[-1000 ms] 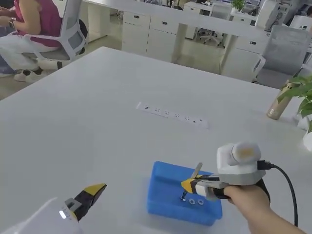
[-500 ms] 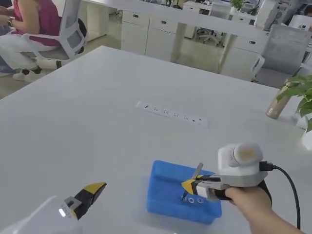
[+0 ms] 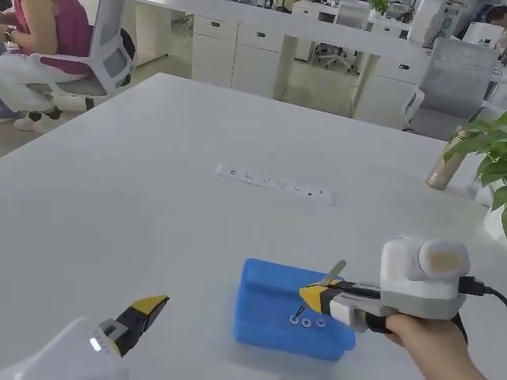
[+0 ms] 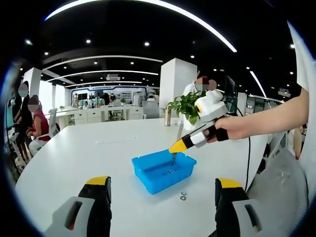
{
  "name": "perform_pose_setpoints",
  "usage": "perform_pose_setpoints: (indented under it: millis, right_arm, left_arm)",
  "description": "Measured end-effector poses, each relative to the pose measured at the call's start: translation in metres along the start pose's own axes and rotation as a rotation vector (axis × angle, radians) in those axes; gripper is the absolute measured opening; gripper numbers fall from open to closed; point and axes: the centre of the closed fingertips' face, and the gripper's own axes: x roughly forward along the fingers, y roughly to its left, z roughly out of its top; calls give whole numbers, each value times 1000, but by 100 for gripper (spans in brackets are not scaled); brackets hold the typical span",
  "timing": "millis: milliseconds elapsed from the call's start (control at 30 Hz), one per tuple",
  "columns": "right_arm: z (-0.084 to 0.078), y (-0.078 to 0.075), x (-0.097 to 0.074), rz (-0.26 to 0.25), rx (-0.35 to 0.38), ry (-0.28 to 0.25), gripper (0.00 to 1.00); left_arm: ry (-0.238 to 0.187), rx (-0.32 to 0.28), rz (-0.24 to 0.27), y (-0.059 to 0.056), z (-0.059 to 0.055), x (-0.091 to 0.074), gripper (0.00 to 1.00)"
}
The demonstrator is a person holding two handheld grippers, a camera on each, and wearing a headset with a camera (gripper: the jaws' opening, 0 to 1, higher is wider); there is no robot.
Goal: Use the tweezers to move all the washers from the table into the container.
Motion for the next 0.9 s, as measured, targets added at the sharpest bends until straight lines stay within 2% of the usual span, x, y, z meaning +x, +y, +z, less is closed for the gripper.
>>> perform_pose_setpoints:
  millis: [167, 333, 433, 500, 633, 767, 900]
  right_arm:
    - [6, 12, -16, -4, 2, -58, 4]
    - [-4, 24, -21, 29, 23, -72, 4]
    - [-20, 30, -17, 60, 15, -29, 4]
    - [-32, 34, -12, 80, 35, 2, 4]
    - [-52, 36, -1, 96, 53, 56, 4]
    - [-65, 41, 6, 111, 46, 97, 4]
    - [-71, 44, 9, 114, 31, 123, 4]
  left_arm:
    - [1, 1, -1, 0, 0, 0, 88]
    - [-1, -2, -1, 0, 0, 0, 88]
    - [1, -1, -4, -1, 0, 0, 88]
    - [1, 1, -4, -1, 0, 0, 88]
    - [1, -1, -2, 0, 0, 0, 88]
    - [3, -1, 1, 1, -1, 0, 88]
    - [5, 0, 0, 0, -1, 0, 87]
